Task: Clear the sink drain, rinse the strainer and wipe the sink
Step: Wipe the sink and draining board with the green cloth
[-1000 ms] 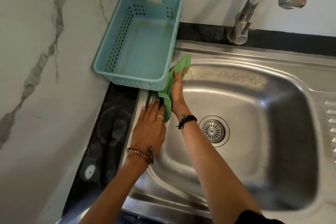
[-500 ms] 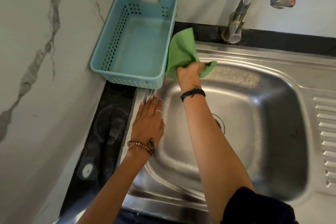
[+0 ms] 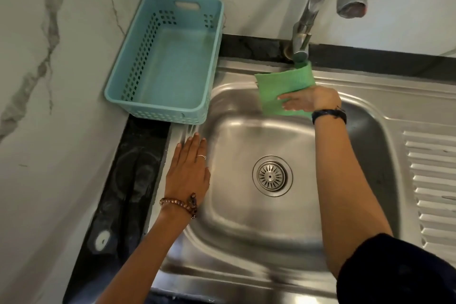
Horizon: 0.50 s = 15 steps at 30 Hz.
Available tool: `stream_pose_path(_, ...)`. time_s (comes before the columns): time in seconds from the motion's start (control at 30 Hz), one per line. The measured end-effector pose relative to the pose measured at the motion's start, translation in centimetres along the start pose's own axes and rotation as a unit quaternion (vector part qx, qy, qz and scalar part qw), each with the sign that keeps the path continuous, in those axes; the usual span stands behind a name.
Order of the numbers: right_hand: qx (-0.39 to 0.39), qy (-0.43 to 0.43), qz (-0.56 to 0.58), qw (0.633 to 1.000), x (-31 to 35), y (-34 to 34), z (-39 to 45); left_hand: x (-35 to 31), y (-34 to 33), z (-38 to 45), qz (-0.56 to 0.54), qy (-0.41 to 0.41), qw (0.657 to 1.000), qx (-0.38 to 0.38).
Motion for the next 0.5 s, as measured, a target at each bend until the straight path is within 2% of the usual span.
stream_pose_path(0.07,-0.03,-0.018,0.062,0.997,-1.2,1.4,-0.3,-0.1,0.0,0.1,-0.003,-0.002,1.0,-0.003)
stream_pose_path(0.1,-0.068,-0.028,0.115,0.991,-1.9,2.0,-0.8,-0.3,0.1,0.0,-0.006,-0.008,1.0,-0.004)
stream_pose_path(0.17,-0.11,-0.073,0.314,0.94,-3.1,2.7,-1.6,-0.6,0.1,0.1,-0.015,-0.01,1.0,0.001)
stream_pose_path(0.23,-0.147,-0.082,0.377,0.911,-4.5,3.0,-2.2,-0.8,0.3,0.1,-0.002,-0.014,1.0,0.006)
stream_pose_path(0.3,-0.165,-0.024,0.305,0.938,-5.1,3.3,-3.7,-0.7,0.1,0.0,0.004,-0.016,1.0,0.019)
stream_pose_path(0.37,-0.194,0.129,0.137,0.963,-4.5,3.6,-5.3,-0.7,0.1,0.1,-0.004,-0.01,1.0,0.023)
stream_pose_path(0.43,-0.181,0.326,-0.005,0.928,-2.3,2.9,-7.0,-0.7,0.1,0.1,-0.001,-0.013,1.0,0.023)
stream_pose_path(0.47,-0.166,0.415,-0.078,0.891,-1.2,2.1,-7.6,-0.7,0.2,0.0,-0.002,-0.014,1.0,0.022)
stream_pose_path(0.5,-0.149,0.498,-0.158,0.84,-0.3,1.0,-8.0,-0.7,0.2,0.0,-0.009,-0.012,1.0,0.02)
Point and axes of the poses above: each hand's wrist, its own z-axis towards the middle knuckle, its own y-axis out of the back of the hand, x = y × z, the point moved 8 cm from there along z, towards the middle knuckle, and after that the axes turned 12 degrees about -x, right-handed, at the moved point
